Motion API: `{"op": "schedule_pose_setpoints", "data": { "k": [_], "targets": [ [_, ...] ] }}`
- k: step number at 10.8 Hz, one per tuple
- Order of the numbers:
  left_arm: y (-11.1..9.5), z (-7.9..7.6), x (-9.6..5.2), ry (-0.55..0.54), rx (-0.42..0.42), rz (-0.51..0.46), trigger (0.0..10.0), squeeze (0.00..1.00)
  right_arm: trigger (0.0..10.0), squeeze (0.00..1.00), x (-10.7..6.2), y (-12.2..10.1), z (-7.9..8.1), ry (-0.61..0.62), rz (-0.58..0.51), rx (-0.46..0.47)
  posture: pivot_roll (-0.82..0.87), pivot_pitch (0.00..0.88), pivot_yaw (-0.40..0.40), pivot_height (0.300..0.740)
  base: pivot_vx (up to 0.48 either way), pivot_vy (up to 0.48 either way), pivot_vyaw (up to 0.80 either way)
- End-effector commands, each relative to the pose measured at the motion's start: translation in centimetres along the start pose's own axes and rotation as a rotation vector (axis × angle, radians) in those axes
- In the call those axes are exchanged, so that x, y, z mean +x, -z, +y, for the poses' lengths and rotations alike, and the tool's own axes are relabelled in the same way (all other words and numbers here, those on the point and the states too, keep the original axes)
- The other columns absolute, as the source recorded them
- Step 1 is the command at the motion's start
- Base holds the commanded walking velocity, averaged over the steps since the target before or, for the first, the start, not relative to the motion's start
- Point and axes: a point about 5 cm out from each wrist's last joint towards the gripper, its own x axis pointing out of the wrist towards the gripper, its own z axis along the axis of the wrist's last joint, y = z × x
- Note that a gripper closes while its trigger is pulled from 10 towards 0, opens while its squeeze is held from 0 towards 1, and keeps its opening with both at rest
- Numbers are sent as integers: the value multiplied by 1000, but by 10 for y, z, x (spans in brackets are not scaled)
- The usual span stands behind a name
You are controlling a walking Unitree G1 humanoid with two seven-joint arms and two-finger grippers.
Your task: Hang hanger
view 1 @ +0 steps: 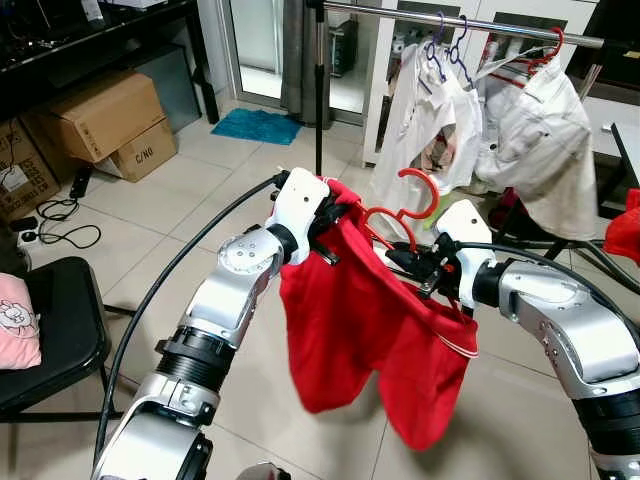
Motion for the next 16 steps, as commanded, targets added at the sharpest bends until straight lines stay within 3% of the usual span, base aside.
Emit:
{"op": "schedule_pose_setpoints", "data": {
  "k": [1, 3, 5, 8, 11, 14, 15, 16],
  "targets": [
    [-3, 11, -2, -36, 35, 17, 0, 0, 10000, 0, -3, -14, 1, -14, -40, -51, -57, 0, 30, 740, 0, 0, 0],
    [-18, 15, -7, 39, 167, 55, 0, 0, 10000, 0, -8, 4, 0, -30, 117, -99, -58, 0, 27, 740, 0, 0, 0],
    [-26, 17, -13, 98, 198, 108, 0, 0, 10000, 0, -10, 14, -2, -24, 191, -111, -56, 0, 25, 740, 0, 0, 0],
    [-31, 25, -18, 109, 231, 162, 0, 0, 10000, 0, -11, 12, 5, -98, 190, -129, -54, 0, 23, 740, 0, 0, 0],
    [-41, 42, -23, 83, 294, 183, 0, 0, 10000, 0, -16, 17, 18, -202, 219, -144, -53, 0, 23, 740, 0, 0, 0],
    [-34, 36, -22, 139, 294, 212, 0, 0, 10000, 0, -16, 11, 17, -198, 181, -126, -52, 0, 24, 740, 0, 0, 0],
    [-31, 33, -22, 149, 285, 226, 9843, 0, 10000, 0, -16, 10, 17, -198, 175, -122, -52, 0, 24, 740, 0, 0, 0],
    [-29, 33, -22, 155, 271, 239, 10000, 0, 10000, 0, -16, 10, 17, -197, 173, -119, -53, 0, 27, 740, 0, 0, 0]
  ]
}}
